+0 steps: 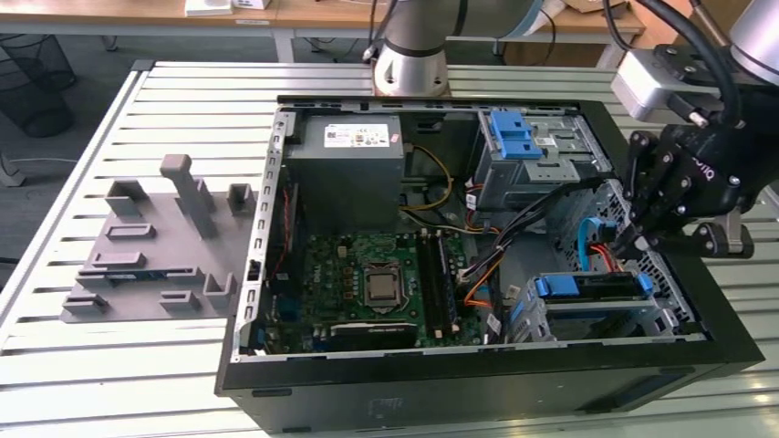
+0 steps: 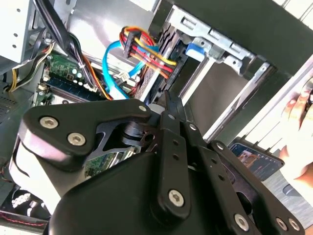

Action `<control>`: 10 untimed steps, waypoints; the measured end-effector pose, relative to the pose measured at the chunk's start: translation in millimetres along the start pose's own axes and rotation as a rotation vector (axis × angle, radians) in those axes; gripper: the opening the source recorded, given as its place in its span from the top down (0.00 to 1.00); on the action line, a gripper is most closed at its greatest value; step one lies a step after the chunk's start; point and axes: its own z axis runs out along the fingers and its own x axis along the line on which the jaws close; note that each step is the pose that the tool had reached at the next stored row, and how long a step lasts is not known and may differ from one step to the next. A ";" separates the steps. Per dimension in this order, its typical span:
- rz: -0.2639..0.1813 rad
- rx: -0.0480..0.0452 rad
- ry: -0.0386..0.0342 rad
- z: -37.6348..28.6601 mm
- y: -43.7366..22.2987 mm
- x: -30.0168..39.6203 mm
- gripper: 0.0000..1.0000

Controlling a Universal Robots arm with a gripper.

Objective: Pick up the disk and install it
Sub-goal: 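Insert the second disk wire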

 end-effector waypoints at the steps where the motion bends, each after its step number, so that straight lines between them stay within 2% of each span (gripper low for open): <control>1: 0.000 0.0020 -0.0003 0.1 2.4 0.1 0.89; 5: 0.000 0.0075 -0.0006 0.4 7.7 0.5 0.89; 10: 0.000 0.0078 -0.0006 0.4 8.4 0.5 0.89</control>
